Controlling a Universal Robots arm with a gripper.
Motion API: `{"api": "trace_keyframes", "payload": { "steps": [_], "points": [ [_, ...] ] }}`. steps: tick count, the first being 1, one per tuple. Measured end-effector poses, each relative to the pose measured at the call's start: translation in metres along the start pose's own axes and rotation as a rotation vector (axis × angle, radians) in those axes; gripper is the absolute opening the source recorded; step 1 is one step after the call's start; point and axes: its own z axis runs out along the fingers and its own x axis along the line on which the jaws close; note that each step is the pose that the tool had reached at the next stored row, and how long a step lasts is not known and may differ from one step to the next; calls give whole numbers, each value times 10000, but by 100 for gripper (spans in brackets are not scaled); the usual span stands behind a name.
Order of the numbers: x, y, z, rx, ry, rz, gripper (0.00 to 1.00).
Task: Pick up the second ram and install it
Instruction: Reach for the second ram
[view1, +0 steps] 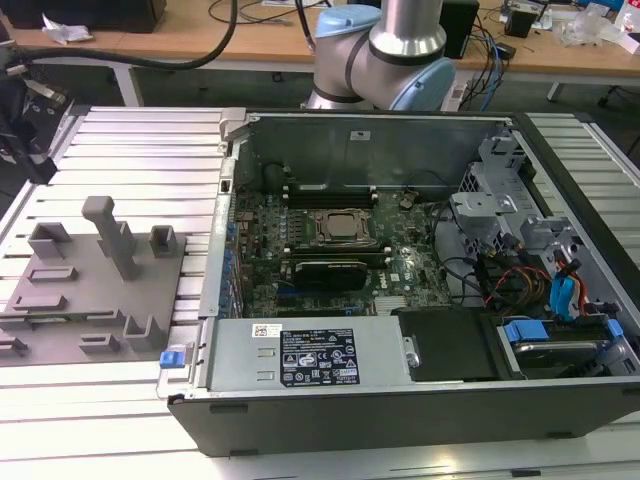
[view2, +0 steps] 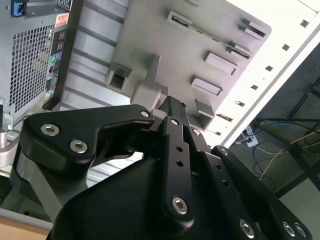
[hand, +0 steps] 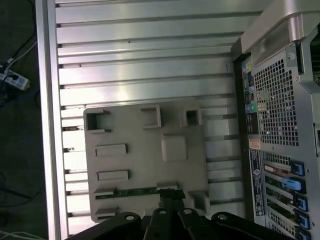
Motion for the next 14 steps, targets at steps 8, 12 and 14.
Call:
{"api": "trace_keyframes", "payload": {
  "steps": [8,12,14],
  "points": [
    [79,-192,23,0,0,-7,11],
    [86,-194,24,0,0,-8,11],
    [87,-195,24,0,0,-8,11]
  ]
}}
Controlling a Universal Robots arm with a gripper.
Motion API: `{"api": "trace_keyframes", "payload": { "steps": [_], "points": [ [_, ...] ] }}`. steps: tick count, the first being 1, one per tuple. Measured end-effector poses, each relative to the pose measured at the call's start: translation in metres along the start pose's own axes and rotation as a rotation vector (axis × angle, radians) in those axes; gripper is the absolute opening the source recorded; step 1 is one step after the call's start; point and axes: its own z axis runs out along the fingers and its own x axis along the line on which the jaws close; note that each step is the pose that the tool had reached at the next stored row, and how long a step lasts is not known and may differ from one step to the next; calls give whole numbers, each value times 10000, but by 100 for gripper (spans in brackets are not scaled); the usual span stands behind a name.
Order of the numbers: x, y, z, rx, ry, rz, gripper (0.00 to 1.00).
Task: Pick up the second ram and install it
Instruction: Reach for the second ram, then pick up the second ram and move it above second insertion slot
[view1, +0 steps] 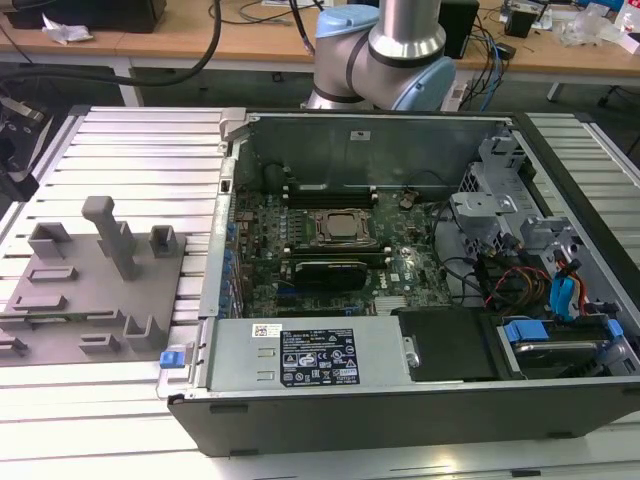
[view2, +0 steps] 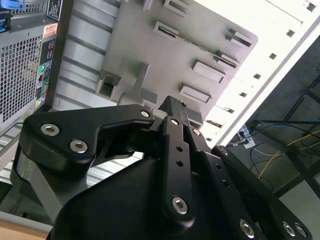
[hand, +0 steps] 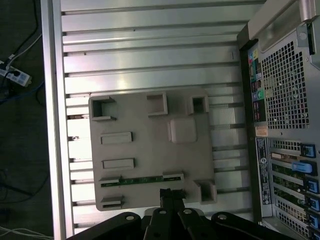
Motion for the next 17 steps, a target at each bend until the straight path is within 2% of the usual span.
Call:
{"api": "trace_keyframes", "payload": {
  "steps": [10,16,17],
  "points": [
    [2,0,0,-2,3,-69,11],
    [2,0,0,-20,39,-846,11],
    [2,0,0,-25,49,-1083,11]
  ]
}}
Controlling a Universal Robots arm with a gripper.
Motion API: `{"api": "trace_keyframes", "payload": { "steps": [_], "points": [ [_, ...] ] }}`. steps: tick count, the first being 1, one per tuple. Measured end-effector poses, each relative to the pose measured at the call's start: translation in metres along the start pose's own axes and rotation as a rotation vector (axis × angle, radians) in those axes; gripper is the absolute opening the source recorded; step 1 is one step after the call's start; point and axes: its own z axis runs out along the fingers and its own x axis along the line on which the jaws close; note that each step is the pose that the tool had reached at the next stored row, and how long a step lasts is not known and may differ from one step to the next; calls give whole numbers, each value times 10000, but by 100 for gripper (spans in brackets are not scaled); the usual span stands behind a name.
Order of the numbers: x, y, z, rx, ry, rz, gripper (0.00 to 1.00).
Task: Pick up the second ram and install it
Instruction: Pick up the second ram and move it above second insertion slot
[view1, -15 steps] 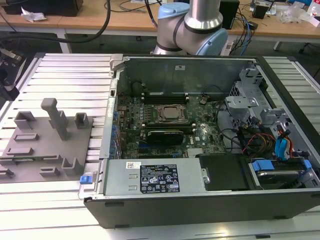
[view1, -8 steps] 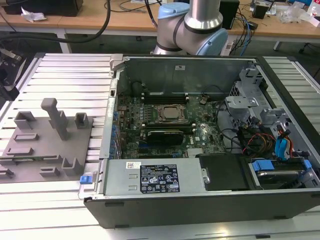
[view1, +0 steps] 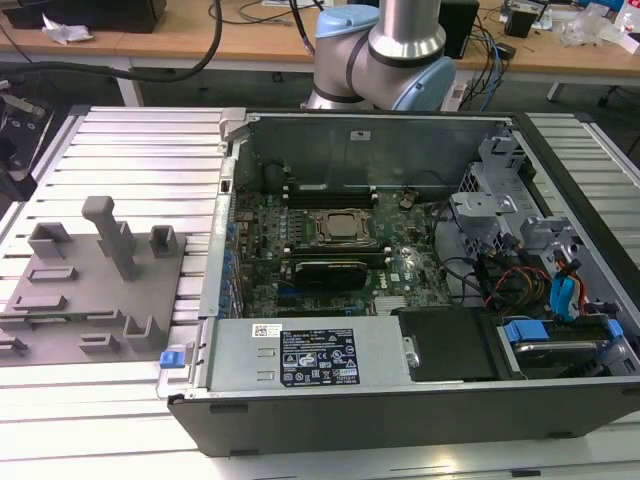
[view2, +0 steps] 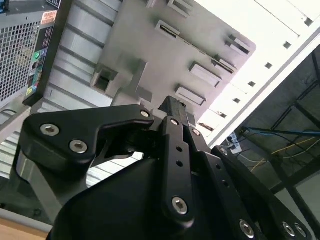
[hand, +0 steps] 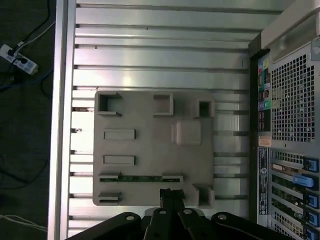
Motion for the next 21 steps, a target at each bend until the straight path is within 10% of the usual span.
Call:
{"api": "trace_keyframes", "payload": {
  "steps": [13,15,21],
  "points": [
    [0,0,0,-62,119,-2656,11],
    [-1,-1,0,103,182,-3302,11],
    [0,0,0,117,209,-3911,11]
  ]
}}
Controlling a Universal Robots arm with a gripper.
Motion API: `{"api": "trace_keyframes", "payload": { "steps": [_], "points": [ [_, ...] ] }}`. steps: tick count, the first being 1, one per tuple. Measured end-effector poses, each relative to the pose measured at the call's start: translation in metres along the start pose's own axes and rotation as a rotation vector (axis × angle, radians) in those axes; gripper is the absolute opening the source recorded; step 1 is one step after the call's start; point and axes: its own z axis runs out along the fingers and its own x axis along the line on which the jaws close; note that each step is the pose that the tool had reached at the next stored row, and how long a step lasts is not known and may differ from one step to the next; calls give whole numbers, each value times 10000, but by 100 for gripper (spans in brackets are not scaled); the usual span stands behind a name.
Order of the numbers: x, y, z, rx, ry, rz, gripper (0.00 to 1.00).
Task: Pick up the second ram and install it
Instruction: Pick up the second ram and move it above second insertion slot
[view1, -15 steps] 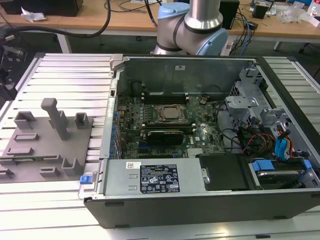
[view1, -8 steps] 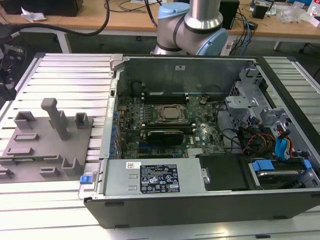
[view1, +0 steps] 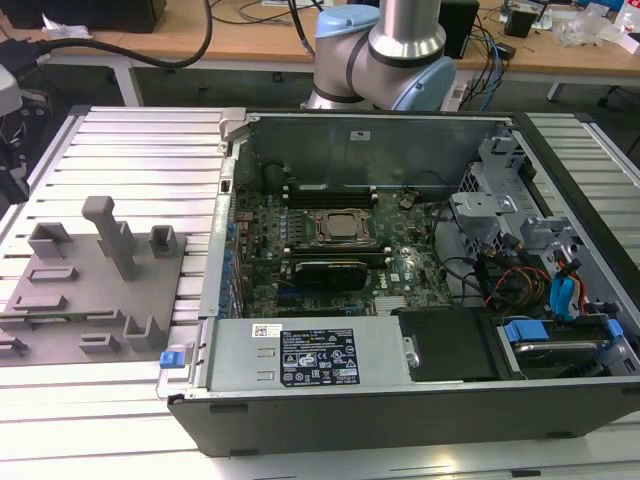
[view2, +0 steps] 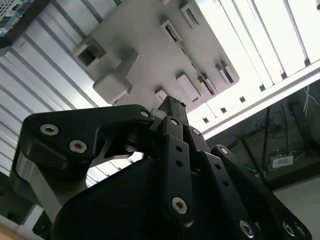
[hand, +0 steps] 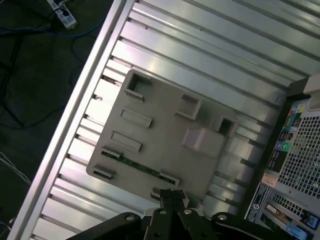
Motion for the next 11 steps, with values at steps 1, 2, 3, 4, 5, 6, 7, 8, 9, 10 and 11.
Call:
{"api": "trace_keyframes", "payload": {
  "steps": [1,2,3,4,5,6,7,8,9,10,11],
  "points": [
    [0,0,0,-3,6,-210,11],
    [0,0,0,-7,11,-441,11],
    [0,0,0,-10,17,-660,11],
    [0,0,0,-15,25,-946,11],
    [0,0,0,-20,32,-1265,11],
    [0,0,0,-27,44,-1712,11],
    [0,0,0,-29,47,-1860,11],
    [0,0,0,-32,52,-2027,11],
    [0,0,0,-39,62,-2440,11],
    [0,0,0,-42,69,-2685,11],
    [0,0,0,-48,77,-3026,11]
  ]
}}
